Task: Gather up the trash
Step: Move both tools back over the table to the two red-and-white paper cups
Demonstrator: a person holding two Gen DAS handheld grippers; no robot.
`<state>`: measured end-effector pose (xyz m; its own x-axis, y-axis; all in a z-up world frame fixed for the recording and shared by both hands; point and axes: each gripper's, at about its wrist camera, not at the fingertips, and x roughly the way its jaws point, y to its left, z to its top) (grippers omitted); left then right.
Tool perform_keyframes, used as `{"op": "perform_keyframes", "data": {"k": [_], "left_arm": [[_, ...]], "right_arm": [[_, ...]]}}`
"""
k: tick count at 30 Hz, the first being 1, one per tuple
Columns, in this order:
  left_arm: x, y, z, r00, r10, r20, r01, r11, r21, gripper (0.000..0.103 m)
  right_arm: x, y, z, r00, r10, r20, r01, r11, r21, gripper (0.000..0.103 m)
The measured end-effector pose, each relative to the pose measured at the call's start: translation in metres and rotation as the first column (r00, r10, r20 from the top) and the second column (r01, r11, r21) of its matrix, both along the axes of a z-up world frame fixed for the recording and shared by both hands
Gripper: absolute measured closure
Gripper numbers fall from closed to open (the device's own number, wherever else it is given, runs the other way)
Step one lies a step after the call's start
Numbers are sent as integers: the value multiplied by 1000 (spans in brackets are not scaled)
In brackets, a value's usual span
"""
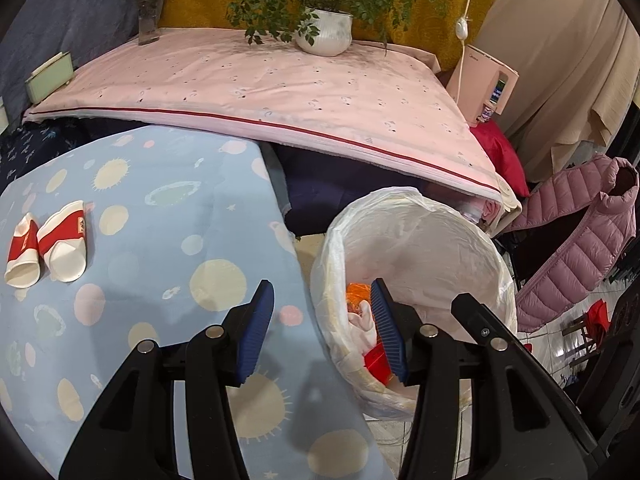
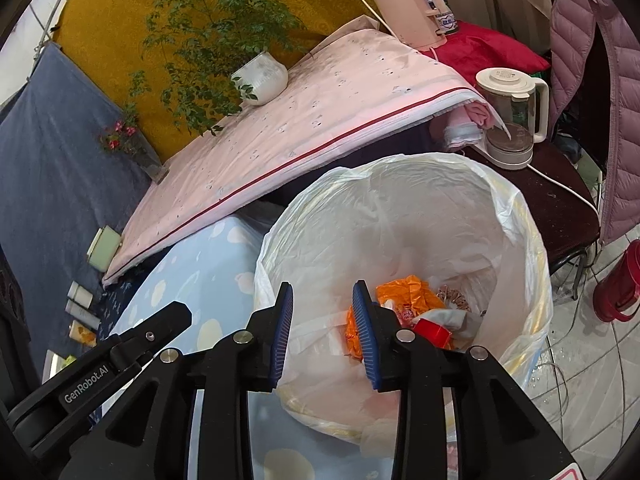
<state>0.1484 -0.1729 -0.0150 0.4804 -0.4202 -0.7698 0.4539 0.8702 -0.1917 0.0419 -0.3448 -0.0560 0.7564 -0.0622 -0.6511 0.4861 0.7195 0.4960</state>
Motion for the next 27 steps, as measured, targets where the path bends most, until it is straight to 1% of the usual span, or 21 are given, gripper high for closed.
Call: {"op": "perform_keyframes", "data": {"k": [12, 19, 21, 22, 24, 27], "left_arm": [[13, 43, -6, 997, 73, -19, -73, 997, -13, 55], [21, 73, -12, 993, 117, -26, -118, 993, -14, 54], [24, 83, -14, 991, 132, -29, -133, 991, -17, 53], [25, 88, -14, 990, 140, -30, -141, 990, -18, 50], [27, 99, -15, 987, 160, -28, -161, 987, -19, 49], [30, 113, -18, 983, 179, -32, -180, 984, -20, 49]], "right_arm": [[19, 33, 3, 997, 68, -24, -69, 997, -36, 71], [32, 63, 2, 991, 123, -44, -125, 991, -55, 70], [37, 72, 1, 989, 141, -51, -144, 988, -59, 70], [39, 77, 1, 988, 149, -52, -152, 987, -60, 70], [43, 88, 1, 985, 165, -57, -168, 983, -68, 65], [50, 102, 2, 980, 190, -62, -195, 978, -77, 64]]}}
